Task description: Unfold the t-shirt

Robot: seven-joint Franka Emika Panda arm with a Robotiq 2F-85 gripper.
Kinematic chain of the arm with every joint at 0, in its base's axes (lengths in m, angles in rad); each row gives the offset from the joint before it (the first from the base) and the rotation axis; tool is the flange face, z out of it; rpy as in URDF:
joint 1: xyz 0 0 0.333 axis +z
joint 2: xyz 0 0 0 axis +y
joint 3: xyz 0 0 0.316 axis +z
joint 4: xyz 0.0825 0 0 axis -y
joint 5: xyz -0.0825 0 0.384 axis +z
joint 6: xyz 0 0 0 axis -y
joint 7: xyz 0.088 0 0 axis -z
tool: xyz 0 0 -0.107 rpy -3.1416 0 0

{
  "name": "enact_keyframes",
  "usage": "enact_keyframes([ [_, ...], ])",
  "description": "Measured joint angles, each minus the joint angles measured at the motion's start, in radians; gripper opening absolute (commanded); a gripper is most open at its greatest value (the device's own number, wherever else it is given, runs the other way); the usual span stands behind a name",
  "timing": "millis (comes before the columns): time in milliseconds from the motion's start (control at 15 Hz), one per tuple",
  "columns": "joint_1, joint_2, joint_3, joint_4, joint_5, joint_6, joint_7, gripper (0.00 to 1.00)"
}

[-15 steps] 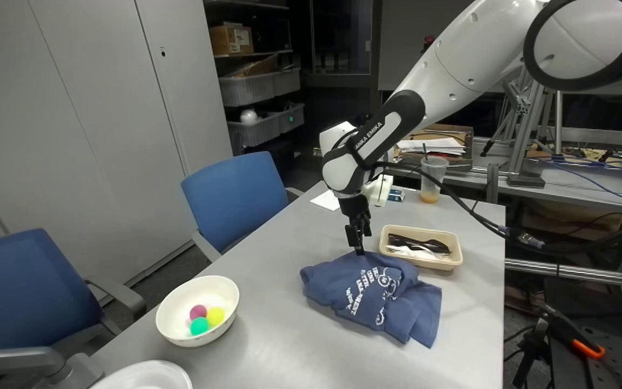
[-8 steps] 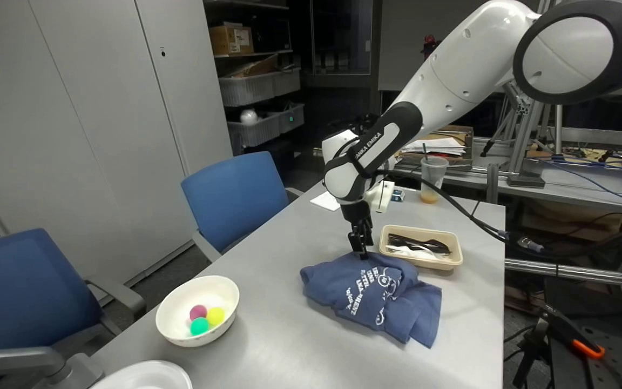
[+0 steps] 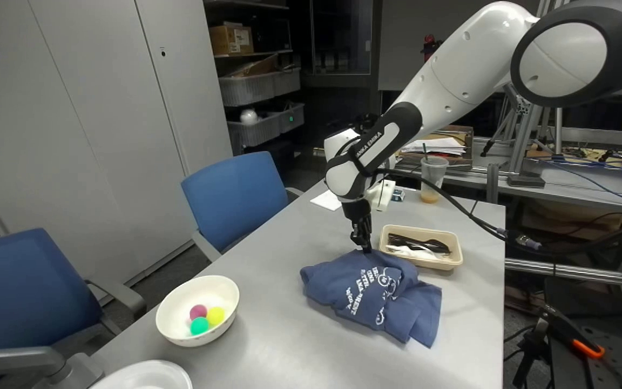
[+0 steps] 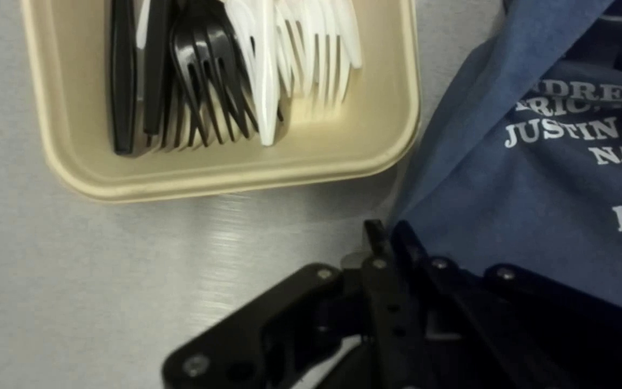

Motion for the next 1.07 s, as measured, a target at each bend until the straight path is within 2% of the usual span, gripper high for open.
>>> enact_keyframes([
  [333,-0.02,-0.013,0.011,0.011,0.009,0.003,0.0,0.0],
  [533,-0.018,-0.052,0.042,-0.019,0.008,0.041,-0.003,0.0],
  [733,0.005,-0.128,0.092,-0.107,0.007,0.096,-0.007,0.0],
  [1067,0.1,-0.289,0.175,-0.315,0.002,0.12,-0.011,0.0],
])
